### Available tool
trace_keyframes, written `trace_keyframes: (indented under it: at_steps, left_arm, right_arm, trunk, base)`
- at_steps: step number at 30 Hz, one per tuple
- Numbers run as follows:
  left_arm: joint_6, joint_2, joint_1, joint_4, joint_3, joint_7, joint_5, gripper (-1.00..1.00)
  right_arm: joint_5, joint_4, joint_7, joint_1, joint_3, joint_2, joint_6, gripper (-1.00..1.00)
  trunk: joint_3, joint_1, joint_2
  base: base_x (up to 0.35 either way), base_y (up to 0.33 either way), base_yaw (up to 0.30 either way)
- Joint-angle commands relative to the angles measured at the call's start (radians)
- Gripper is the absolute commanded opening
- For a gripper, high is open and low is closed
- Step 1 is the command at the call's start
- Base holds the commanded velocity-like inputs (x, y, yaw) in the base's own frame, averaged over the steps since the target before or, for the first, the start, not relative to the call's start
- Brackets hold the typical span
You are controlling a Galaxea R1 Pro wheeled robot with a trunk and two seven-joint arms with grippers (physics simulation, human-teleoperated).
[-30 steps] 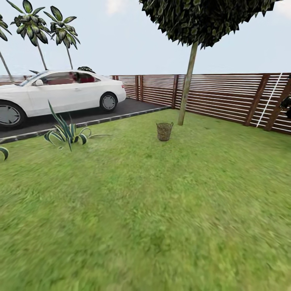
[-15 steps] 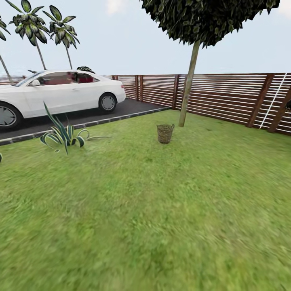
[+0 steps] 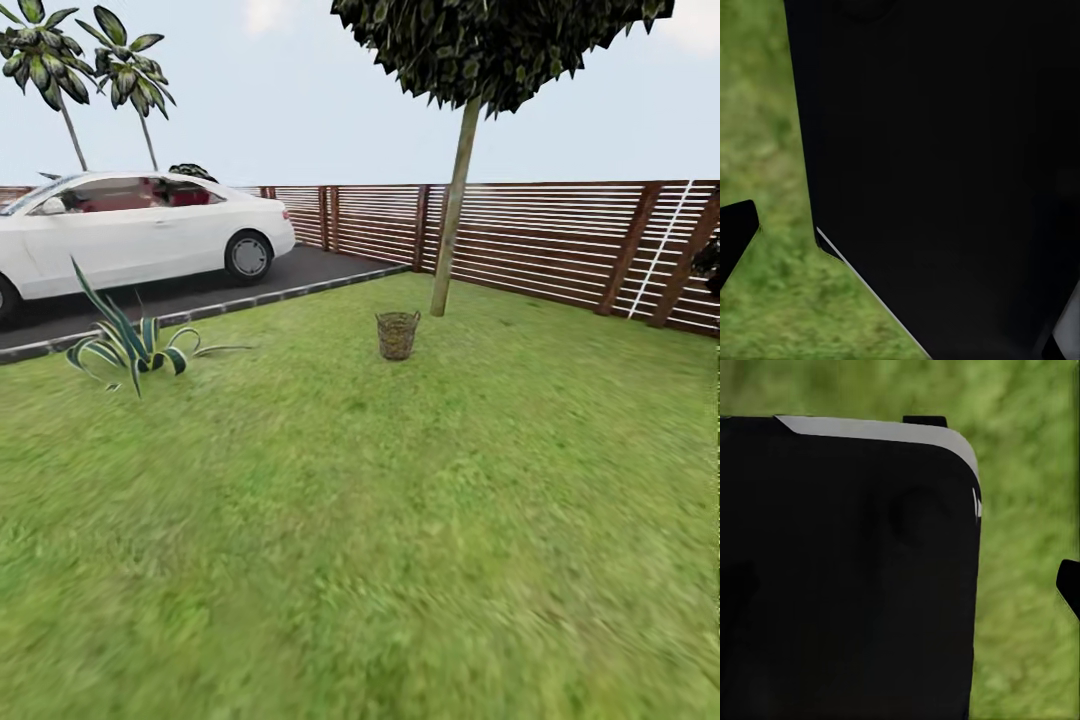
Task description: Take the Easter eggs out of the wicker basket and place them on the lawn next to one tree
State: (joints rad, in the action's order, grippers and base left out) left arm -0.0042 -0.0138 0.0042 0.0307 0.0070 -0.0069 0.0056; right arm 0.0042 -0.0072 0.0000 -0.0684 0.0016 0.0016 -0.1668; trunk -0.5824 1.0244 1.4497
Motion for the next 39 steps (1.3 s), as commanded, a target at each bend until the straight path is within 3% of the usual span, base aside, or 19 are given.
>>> trace_keyframes:
  at_steps: [1, 39]
  left_arm:
    - [0.0, 0.0, 0.0, 0.002, 0.001, -0.001, 0.001, 1.0]
    - [0.0, 0.0, 0.0, 0.001, 0.001, -0.001, 0.001, 1.0]
  right_arm:
    - [0.0, 0.001, 0.0, -0.001, 0.0, 0.0, -0.003, 1.0]
    - [0.0, 0.001, 0.0, -0.001, 0.0, 0.002, -0.003, 1.0]
  trunk:
    - [-0.001, 0.001, 0.0]
    - [-0.001, 0.001, 0.0]
  base:
    - [0.34, 0.0, -0.099]
    - [0.34, 0.0, -0.042]
